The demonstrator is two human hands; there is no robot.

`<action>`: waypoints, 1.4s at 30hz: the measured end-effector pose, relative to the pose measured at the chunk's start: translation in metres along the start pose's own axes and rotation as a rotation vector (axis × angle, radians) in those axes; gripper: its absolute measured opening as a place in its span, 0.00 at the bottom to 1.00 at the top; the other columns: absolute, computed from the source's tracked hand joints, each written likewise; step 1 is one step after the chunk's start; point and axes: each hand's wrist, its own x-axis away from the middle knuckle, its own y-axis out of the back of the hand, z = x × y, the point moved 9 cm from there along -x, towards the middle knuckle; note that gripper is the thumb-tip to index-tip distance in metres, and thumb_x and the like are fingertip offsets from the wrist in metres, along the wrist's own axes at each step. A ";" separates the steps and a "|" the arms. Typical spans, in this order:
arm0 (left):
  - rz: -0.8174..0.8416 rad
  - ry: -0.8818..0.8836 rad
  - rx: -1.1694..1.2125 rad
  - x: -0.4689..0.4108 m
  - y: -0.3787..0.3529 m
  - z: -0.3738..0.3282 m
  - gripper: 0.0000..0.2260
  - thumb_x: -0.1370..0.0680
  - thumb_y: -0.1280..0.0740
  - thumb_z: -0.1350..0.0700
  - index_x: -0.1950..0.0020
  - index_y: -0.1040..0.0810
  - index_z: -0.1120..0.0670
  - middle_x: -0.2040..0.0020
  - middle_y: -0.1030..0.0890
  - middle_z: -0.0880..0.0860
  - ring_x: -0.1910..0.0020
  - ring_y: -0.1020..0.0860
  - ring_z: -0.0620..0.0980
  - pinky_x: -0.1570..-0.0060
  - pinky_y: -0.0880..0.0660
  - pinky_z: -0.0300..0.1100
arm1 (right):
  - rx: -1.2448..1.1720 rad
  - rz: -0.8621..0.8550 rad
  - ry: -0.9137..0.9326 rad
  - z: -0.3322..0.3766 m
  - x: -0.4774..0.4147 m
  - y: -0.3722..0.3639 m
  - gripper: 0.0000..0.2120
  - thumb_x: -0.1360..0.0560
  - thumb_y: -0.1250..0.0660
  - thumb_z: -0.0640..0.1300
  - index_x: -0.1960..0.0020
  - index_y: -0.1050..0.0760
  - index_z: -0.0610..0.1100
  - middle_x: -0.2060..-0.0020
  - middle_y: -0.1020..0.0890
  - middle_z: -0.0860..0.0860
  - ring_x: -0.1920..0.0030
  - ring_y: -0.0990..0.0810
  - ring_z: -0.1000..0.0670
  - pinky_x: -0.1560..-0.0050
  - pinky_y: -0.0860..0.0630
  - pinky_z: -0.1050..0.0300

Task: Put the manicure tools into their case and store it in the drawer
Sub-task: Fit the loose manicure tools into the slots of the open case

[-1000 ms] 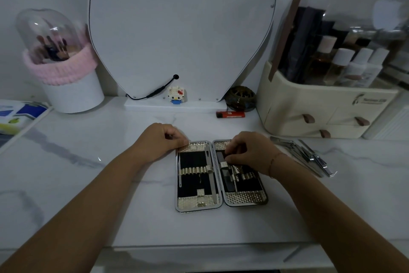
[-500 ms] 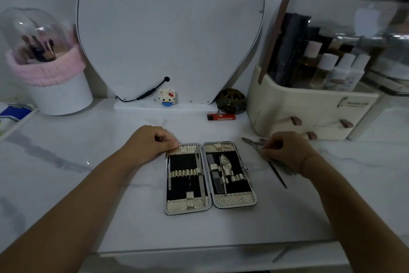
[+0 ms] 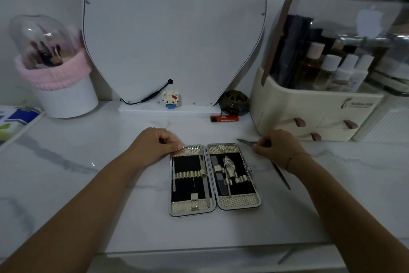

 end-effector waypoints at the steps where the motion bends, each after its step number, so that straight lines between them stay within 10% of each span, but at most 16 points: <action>1: 0.007 0.001 -0.004 0.000 -0.001 0.001 0.05 0.30 0.26 0.57 0.65 0.16 0.48 0.65 0.16 0.43 0.65 0.21 0.40 0.59 0.26 0.34 | 0.006 -0.015 0.038 0.006 0.002 0.002 0.08 0.28 0.33 0.49 0.62 0.22 0.46 0.70 0.24 0.55 0.67 0.25 0.56 0.64 0.29 0.63; 9: -0.068 -0.057 0.104 0.000 -0.002 -0.035 0.09 0.24 0.34 0.50 0.50 0.17 0.50 0.53 0.16 0.48 0.52 0.21 0.47 0.50 0.28 0.41 | -0.007 -0.010 0.373 0.074 0.023 0.004 0.05 0.25 0.37 0.49 0.54 0.26 0.48 0.61 0.23 0.56 0.59 0.23 0.57 0.57 0.26 0.67; 14: 0.268 0.051 0.187 -0.004 -0.054 -0.074 0.14 0.22 0.37 0.49 0.45 0.19 0.56 0.52 0.15 0.50 0.59 0.20 0.45 0.56 0.25 0.38 | -0.184 0.035 0.452 0.098 0.032 0.003 0.01 0.29 0.33 0.48 0.58 0.25 0.53 0.66 0.23 0.59 0.64 0.23 0.60 0.61 0.27 0.70; 22: 0.313 0.264 0.315 -0.012 -0.084 -0.060 0.12 0.25 0.32 0.54 0.48 0.19 0.62 0.61 0.17 0.52 0.71 0.26 0.43 0.71 0.30 0.33 | -0.353 -0.003 0.488 0.087 0.037 0.016 0.02 0.32 0.30 0.46 0.60 0.21 0.48 0.66 0.19 0.55 0.61 0.22 0.56 0.59 0.25 0.69; 27: 0.476 0.299 0.432 -0.008 -0.101 -0.064 0.09 0.26 0.30 0.54 0.50 0.17 0.57 0.58 0.20 0.57 0.59 0.26 0.51 0.53 0.30 0.41 | -0.479 -0.037 0.524 0.089 0.040 0.031 0.01 0.32 0.29 0.43 0.61 0.20 0.48 0.67 0.19 0.57 0.63 0.22 0.55 0.60 0.26 0.70; 32: 0.302 0.302 0.673 -0.016 -0.093 -0.072 0.08 0.27 0.31 0.61 0.48 0.19 0.60 0.65 0.19 0.51 0.72 0.25 0.40 0.69 0.25 0.30 | -0.806 0.027 0.306 0.059 0.019 0.018 0.03 0.32 0.29 0.40 0.63 0.22 0.46 0.71 0.19 0.53 0.69 0.23 0.56 0.63 0.24 0.65; 42: 0.098 0.165 0.369 -0.009 -0.086 -0.059 0.07 0.26 0.30 0.55 0.55 0.17 0.57 0.61 0.17 0.52 0.64 0.21 0.45 0.60 0.23 0.36 | -1.529 0.233 -0.204 0.023 0.006 -0.036 0.08 0.23 0.40 0.39 0.58 0.24 0.39 0.71 0.19 0.50 0.74 0.25 0.58 0.70 0.25 0.69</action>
